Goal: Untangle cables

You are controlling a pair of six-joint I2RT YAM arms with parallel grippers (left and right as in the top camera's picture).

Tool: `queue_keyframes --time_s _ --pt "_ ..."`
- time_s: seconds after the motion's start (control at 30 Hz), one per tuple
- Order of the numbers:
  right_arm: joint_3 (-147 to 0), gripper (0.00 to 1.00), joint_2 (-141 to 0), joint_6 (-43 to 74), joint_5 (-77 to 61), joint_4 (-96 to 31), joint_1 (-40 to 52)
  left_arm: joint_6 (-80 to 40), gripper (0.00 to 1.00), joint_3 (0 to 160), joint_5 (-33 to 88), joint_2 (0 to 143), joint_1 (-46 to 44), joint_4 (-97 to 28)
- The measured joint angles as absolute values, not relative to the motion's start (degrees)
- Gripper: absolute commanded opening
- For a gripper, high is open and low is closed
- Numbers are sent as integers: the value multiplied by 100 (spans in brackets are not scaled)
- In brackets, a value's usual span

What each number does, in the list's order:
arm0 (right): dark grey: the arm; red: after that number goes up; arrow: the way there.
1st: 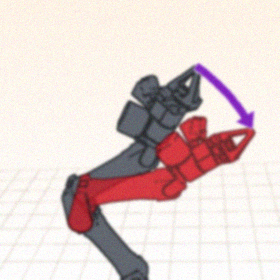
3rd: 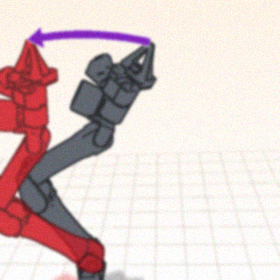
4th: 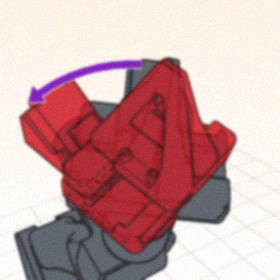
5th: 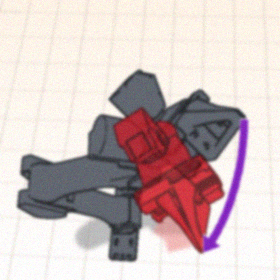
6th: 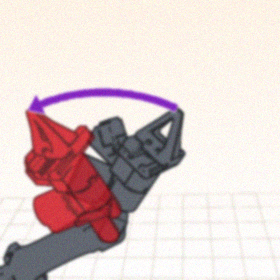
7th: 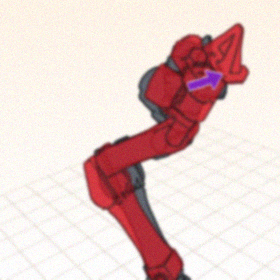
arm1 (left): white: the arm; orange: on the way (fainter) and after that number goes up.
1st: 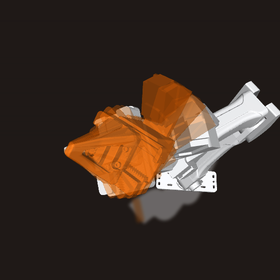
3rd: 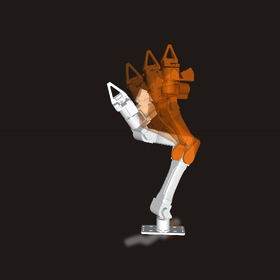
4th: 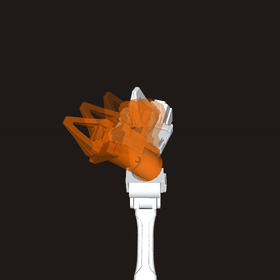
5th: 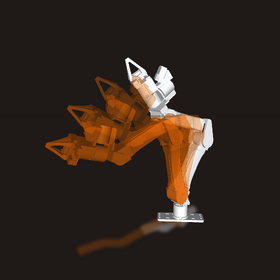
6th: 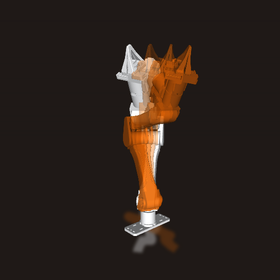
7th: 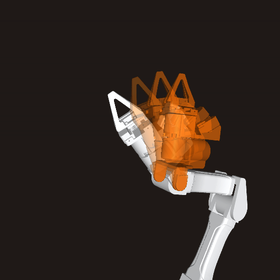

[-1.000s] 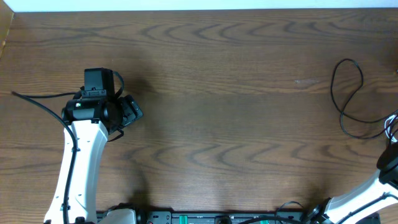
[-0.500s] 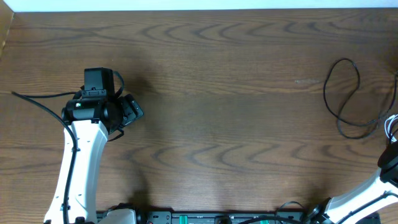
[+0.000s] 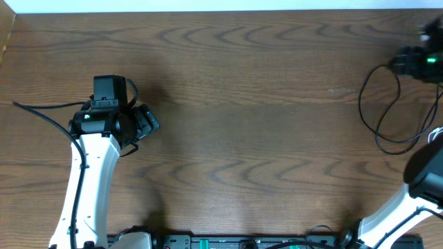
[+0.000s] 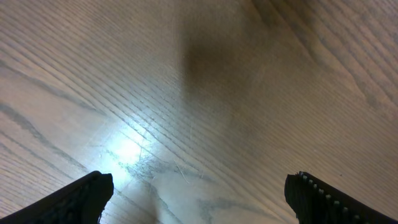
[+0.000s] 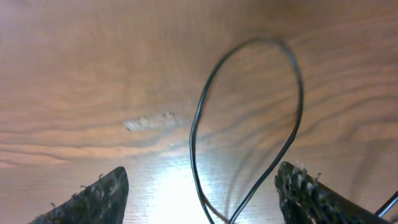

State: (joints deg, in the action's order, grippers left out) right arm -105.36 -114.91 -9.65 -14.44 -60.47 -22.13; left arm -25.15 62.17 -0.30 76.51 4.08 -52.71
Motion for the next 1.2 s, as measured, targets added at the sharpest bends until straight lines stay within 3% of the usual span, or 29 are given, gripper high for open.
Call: queue_keyframes --time_s 0.3,0.57,0.63,0.67,0.7,0.77,1.0,1.2 --pt "-9225 76 -11491 -25 567 -6016 -1590 -2528 93 6217 -30 7653 408 -5273" --pt "-8383 64 -11491 534 445 -5566 -1605 -2528 93 6217 -27 7653 408 -5275" --pt "-8241 56 -11491 574 403 -5481 -1605 -2528 93 6217 -30 7653 408 -5284" --pt "-8189 48 -11491 591 386 -5457 -1605 -2528 94 6217 -30 7653 408 -5295" --pt "-8143 36 -11491 596 366 -5443 -1605 -2528 93 6217 -30 7653 408 -5299" --pt "-8068 1 -11491 637 349 -5470 -1605 -2528 93 6217 -30 7653 408 -5301" --pt "-8049 1 -11491 832 405 -5717 -1621 -2528 93 6217 -30 7653 408 -5323" --pt "-8049 1 -11483 1774 716 -5863 -2058 -2528 93 6217 -30 7653 408 -5336"
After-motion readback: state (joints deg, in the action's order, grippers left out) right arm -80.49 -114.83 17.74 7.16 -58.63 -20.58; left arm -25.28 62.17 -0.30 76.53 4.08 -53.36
